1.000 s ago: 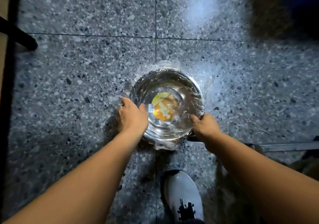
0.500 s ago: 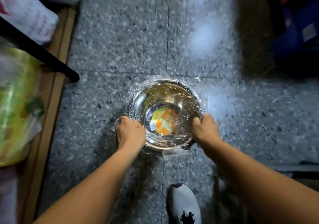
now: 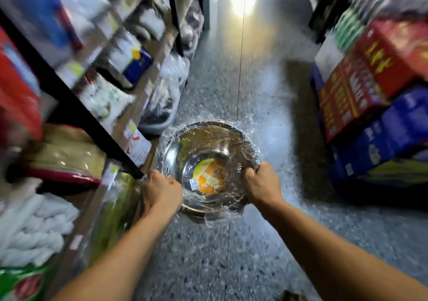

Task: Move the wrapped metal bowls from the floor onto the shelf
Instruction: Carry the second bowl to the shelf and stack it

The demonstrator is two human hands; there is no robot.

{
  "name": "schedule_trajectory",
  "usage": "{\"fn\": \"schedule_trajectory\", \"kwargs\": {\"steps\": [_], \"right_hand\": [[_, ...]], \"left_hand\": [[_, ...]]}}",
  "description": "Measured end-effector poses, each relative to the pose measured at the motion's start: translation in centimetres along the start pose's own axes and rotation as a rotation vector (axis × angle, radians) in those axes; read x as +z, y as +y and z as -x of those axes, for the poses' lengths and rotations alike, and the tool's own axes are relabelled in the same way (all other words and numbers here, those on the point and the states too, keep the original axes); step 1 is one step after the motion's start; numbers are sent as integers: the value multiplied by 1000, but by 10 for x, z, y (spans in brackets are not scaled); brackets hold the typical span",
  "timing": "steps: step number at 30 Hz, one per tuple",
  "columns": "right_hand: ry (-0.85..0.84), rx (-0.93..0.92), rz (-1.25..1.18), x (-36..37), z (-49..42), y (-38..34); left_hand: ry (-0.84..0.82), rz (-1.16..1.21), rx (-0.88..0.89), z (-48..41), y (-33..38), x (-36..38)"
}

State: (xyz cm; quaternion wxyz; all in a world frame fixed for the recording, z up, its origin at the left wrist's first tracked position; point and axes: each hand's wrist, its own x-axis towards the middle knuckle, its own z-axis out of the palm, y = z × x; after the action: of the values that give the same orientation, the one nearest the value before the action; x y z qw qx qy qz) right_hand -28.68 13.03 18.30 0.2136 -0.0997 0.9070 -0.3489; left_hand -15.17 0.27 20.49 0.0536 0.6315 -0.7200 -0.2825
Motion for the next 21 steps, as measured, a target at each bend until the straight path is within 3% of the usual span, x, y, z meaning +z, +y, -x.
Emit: {"fn": "schedule_trajectory", "kwargs": {"steps": [9,17,21], "right_hand": [[13,-169,-85,-140,75,-181],[-214,-169,-286,-274,175,-314],[-334,-220,-321,-313,214,-356]], "left_hand": [[156,51,23,57,95,-215],[168,148,-62,146,145,-391],[271,235,-51,183,140,-457]]}}
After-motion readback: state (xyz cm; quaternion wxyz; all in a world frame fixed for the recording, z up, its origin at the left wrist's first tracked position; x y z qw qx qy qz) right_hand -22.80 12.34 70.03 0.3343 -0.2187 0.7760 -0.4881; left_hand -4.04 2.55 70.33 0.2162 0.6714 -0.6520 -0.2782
